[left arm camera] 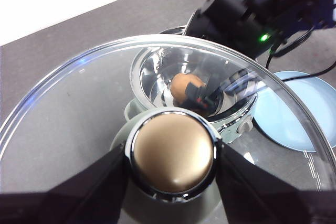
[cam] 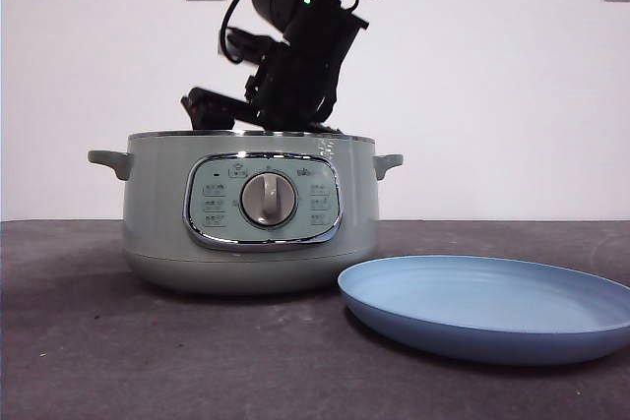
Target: Take the potato out from the steamer,put the potato on the plate,close the lid
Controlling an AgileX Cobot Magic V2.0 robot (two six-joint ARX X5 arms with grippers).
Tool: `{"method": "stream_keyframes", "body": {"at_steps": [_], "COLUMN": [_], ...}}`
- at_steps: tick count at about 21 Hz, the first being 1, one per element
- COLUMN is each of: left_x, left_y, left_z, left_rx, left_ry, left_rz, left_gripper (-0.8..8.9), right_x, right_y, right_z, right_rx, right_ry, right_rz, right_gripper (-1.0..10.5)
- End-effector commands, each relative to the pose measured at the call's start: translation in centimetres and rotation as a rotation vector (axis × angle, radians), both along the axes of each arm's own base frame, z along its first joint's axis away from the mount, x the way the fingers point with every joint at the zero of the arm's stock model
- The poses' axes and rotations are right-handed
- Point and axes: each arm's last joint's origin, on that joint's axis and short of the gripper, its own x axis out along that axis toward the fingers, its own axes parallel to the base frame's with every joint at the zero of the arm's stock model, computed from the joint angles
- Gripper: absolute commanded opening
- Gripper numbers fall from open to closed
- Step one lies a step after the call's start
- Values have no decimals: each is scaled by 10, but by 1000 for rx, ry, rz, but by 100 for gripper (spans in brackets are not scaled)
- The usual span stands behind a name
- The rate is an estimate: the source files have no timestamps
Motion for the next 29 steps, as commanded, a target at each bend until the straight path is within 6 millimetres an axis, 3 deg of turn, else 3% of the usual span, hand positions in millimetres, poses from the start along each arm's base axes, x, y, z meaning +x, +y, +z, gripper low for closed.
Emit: {"method": "stream_keyframes", "body": {"at_steps": [1,4,7,10,15,19,22,26,29], "left_x": [-3,-3,-3,-3,-1,6,10,16,20], "left_y": [1,1,1,1,-1,-3,-6,-8,-9], "left_z": [6,7,6,7,7,8,8,7,7], "left_rx": [-26,-26,-26,-28,-52,-58,-84,-79,-78], "left_ry": [-54,-54,-54,-54,-56,-60,-60,-53,-50], "left_rz": [-5,-6,-6,-9,-49,-57,-101,-103,-103], "left_gripper": [-9,-9,-9,-9,-9,-9,-9,-9,-9], "right_x": [0,0,-1,-5,-33,-72,-98,-119,-128], "right_y": [4,4,4,0,-26,-69,-102,-133,-146], "right_z": [-5,-5,-3,18,93,150,178,190,171], "right_rx": [-7,-5,-2,27,71,7,-10,-31,-58], "right_ry": [-1,0,-4,-45,-151,-195,-178,-156,-122], "right_rz": [8,10,10,7,-9,-45,-70,-107,-127], "right_gripper": [439,6,-11,-11,-12,-12,-13,-13,-14]}}
